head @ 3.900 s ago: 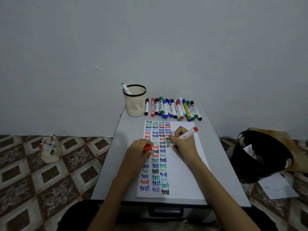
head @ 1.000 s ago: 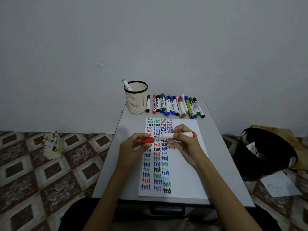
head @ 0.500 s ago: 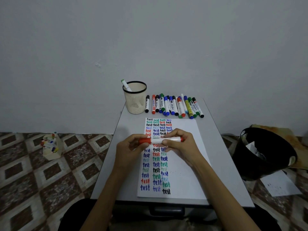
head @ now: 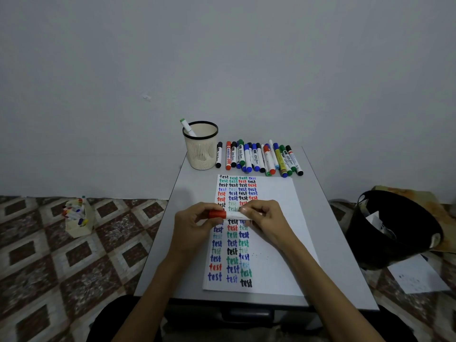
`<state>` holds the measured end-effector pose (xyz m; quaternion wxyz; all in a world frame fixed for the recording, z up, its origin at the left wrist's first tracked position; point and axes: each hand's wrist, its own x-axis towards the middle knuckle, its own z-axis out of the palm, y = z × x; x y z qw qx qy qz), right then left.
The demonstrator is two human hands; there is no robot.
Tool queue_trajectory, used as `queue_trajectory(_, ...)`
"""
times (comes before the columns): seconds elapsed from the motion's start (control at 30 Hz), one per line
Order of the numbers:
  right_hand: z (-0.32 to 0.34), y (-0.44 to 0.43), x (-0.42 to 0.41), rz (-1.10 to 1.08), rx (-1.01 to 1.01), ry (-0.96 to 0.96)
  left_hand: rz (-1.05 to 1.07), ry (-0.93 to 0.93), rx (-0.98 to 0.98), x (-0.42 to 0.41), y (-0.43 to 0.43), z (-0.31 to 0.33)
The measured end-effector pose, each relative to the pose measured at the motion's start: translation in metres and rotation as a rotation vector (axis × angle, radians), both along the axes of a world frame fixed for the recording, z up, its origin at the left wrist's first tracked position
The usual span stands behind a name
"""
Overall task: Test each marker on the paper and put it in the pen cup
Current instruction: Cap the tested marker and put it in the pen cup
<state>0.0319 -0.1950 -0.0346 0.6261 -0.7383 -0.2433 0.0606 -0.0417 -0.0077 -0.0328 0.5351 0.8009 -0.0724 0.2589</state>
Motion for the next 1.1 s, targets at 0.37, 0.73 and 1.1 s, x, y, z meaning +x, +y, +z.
queue_trajectory(0.37,0.034,0.011,0.02,0.062,-0.644,-0.437,0.097,0.063,-0.057,0.001,-0.002,-0.001)
queue_trajectory(0.73,0.14,0.084,0.115,-0.261,-0.128,-0.475,0.206,0.27,0.396,0.01,-0.009,-0.012)
queue_trajectory(1.1,0.119,0.149,0.151,-0.276,-0.486,-0.675,0.233,0.248,0.423,0.015,-0.006,-0.018)
